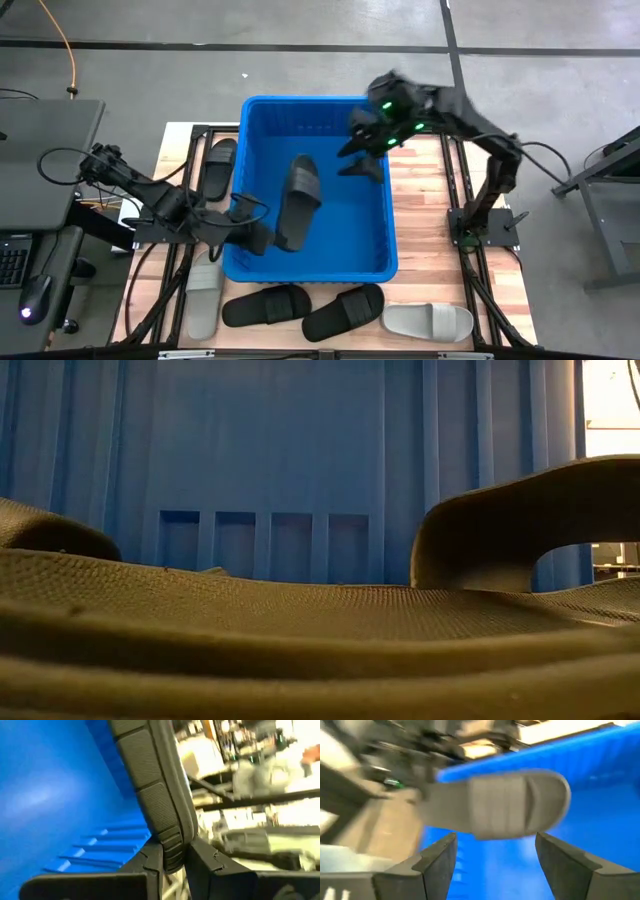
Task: Pick and place slides into bin
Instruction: Put the top right black slide into the blue container
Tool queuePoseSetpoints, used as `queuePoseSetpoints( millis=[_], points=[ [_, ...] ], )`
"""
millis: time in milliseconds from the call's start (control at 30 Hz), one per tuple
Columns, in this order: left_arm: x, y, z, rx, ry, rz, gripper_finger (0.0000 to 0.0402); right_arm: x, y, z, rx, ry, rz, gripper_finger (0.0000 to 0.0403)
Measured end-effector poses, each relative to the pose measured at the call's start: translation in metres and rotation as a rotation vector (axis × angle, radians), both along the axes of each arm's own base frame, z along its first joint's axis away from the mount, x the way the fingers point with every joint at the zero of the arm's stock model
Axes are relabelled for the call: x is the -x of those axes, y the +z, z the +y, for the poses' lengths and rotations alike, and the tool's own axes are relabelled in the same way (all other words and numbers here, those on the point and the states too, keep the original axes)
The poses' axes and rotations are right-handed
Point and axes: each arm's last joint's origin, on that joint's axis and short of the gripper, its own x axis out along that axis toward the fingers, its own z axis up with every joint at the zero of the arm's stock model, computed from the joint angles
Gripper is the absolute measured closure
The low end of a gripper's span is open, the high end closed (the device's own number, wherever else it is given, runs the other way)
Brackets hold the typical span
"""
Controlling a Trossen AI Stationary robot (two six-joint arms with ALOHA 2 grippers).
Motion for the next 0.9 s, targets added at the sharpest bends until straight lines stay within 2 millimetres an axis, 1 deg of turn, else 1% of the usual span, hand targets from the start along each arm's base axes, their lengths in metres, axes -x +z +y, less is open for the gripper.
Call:
queuePoseSetpoints(
  millis=[100,233,300,400,500,633,700,800,900],
  points=[
    [0.0,0.01,0.0,-0.043,-0.047,-0.084,0.0363,0.009,0.009,-0.005,-0.067,0.04,-0.053,0.0152],
    [0.009,0.021,0.006,-0.125,-0.078,-0.13,0.0363,0.009,0.008,-0.015,-0.096,0.045,-0.067,0.0156],
    [0.015,0.021,0.013,-0.156,-0.071,-0.099,0.0363,0.006,0.008,-0.02,-0.101,0.037,-0.077,0.0157],
    [0.023,0.024,0.021,-0.177,-0.079,-0.087,0.0363,-0.001,0.001,-0.03,-0.102,0.01,-0.055,0.0158],
    [0.025,0.028,0.024,-0.22,-0.135,-0.119,0.0363,-0.007,-0.007,-0.042,-0.128,-0.001,-0.031,0.0158],
    [0.03,0.032,0.024,-0.281,-0.251,-0.138,0.0363,-0.02,-0.022,-0.057,-0.187,0.05,-0.012,0.0158],
    [0.032,0.033,0.025,-0.281,-0.252,-0.14,0.0363,-0.024,-0.027,-0.063,-0.2,0.053,-0.006,0.0159],
    [0.034,0.033,0.026,-0.305,-0.264,-0.135,0.0364,-0.027,-0.028,-0.068,-0.232,0.085,-0.028,0.0164],
    [0.038,0.033,0.027,-0.314,-0.266,-0.121,0.0364,-0.03,-0.025,-0.066,-0.235,0.123,-0.074,0.0172]
  ],
)
